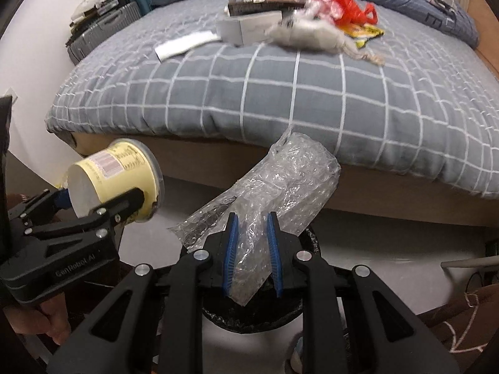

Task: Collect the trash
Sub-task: 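Carry both items to the bin and release the bubble wrap from the right tool, then open the left tool over the bin to drop the yellow cup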

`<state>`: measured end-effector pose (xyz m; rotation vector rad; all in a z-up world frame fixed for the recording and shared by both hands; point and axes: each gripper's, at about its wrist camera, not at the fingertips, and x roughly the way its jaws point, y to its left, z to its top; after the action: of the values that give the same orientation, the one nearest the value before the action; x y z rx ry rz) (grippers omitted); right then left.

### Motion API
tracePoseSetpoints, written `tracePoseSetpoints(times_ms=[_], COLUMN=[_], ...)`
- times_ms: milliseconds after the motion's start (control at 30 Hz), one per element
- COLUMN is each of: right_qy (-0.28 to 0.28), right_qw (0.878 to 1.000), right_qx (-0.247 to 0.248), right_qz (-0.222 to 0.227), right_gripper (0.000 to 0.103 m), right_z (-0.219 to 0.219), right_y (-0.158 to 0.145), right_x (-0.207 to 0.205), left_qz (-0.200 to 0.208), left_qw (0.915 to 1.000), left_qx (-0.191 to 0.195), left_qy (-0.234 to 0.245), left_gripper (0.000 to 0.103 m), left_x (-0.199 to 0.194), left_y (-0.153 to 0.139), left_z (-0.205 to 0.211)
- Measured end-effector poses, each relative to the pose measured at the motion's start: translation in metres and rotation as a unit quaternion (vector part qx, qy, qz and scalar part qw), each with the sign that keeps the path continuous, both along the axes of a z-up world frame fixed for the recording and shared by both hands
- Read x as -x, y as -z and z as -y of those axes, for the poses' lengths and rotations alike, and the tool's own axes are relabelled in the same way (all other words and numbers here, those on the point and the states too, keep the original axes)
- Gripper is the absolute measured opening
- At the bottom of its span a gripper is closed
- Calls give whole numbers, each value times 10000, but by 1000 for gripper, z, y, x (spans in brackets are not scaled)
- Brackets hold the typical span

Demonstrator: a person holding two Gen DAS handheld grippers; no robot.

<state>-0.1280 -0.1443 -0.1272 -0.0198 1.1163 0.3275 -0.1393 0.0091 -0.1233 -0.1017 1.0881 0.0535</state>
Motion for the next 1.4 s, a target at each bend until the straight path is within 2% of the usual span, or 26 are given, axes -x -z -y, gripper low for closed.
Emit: tracePoseSetpoints(times_ms=[400,667,767,833,1033,1167,1233,1400], right_qy=[-98,-135,-160,-134,13,137,227,630], right_qw=[9989,9982,9982,9983,9989,9987,9985,9962], right_qx=[198,245,271,300,304,462,472,599], right_qz=[-420,-532,-518,-478,-355,-193,-138,6], right_gripper=[21,27,36,51,73,82,90,95], right_z=[-17,-31,-34,-38,-32,-21,-12,20], right_y=[34,46,47,47,39,31,28,20], right_x=[-3,-2,-1,0,-3,-3,-3,-9], left_qz=[-237,-295,-285,-299,-285,-311,-320,-333], left_qw=[9997,9993,9994,9993,9993,9992,9993,9993], left_qx=[-32,12,-7,10,74,147,136,142], left_qy=[-83,-211,-196,-202,-220,-196,-142,-36], left_gripper=[74,74,74,74,74,74,74,74], left_x=[-3,-1,0,1,1,-1,-2,-4], left_y=[26,30,29,29,25,25,27,27], left_z=[-14,-30,-32,-31,-30,-23,-18,-4])
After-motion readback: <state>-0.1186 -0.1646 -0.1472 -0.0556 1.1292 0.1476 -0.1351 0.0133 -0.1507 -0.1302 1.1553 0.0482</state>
